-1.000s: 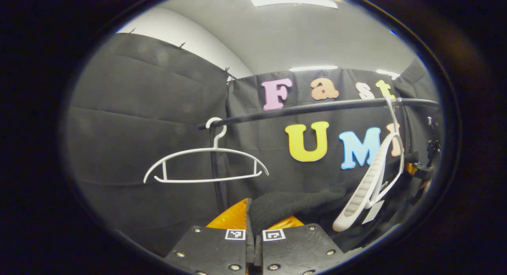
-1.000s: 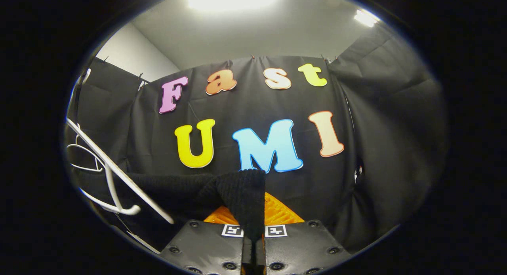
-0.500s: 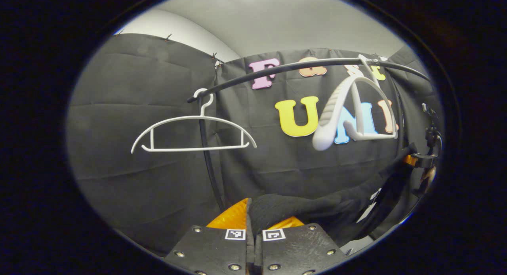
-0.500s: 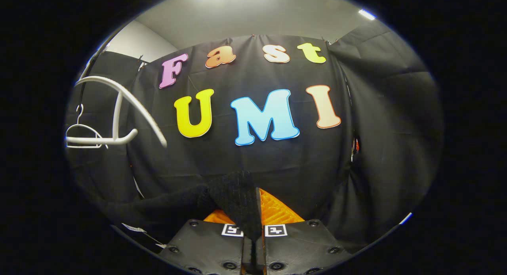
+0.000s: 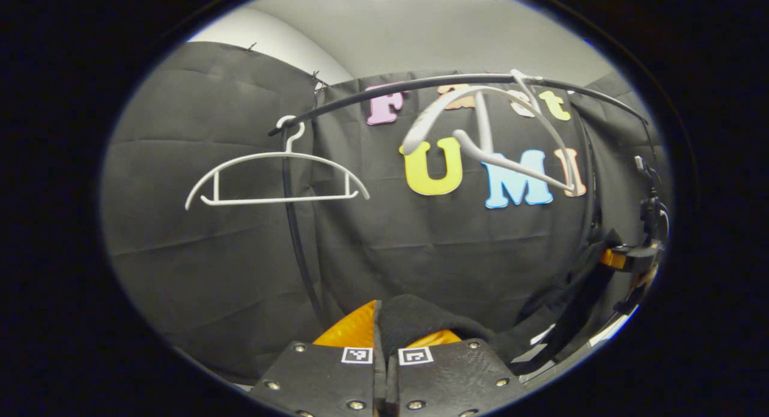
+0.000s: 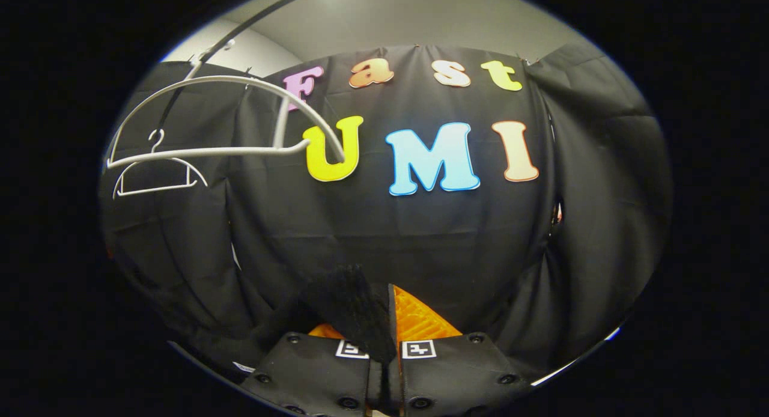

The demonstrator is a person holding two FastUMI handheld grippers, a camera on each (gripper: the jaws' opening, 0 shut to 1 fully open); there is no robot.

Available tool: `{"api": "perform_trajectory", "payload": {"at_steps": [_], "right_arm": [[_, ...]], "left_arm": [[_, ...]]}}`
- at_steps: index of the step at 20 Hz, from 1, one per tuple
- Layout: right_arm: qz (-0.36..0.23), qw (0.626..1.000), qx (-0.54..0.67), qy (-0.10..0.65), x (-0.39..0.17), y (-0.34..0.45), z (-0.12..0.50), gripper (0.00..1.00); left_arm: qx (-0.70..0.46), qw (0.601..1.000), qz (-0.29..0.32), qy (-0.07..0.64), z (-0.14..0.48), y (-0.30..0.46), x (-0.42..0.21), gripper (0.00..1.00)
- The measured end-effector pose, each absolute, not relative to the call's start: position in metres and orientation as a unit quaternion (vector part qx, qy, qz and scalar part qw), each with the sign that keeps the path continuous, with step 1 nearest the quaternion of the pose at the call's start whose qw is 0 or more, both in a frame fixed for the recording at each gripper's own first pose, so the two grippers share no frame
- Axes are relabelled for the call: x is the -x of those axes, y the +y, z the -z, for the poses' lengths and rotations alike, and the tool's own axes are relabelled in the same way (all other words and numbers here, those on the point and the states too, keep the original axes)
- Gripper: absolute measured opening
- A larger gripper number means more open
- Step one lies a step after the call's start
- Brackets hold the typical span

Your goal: Grasp the clothes on the hanger with both hands and then place them into the laundry hamper below.

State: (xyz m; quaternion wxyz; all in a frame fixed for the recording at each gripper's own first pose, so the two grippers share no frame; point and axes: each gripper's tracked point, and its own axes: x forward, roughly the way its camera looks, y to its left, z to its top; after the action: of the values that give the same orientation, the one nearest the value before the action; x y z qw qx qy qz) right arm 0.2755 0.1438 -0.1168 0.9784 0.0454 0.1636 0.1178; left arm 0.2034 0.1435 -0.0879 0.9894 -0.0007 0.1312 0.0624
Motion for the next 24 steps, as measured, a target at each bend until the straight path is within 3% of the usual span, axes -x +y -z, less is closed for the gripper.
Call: {"api": "perform_trajectory", "payload": {"at_steps": [12,24], "right_arm": [[-0.193,0.962,-0.062,0.185,-0.185,0.197,0.109,0.07],[-0.234,0.927,-0.041,0.290,-0.100,0.230,0.214,0.07]], "left_arm": [[0.030,0.990,0.028,0.136,0.108,0.054,-0.170,0.01],[0.008,0.972,0.073,0.225,0.229,0.003,-0.141,0.01]]}}
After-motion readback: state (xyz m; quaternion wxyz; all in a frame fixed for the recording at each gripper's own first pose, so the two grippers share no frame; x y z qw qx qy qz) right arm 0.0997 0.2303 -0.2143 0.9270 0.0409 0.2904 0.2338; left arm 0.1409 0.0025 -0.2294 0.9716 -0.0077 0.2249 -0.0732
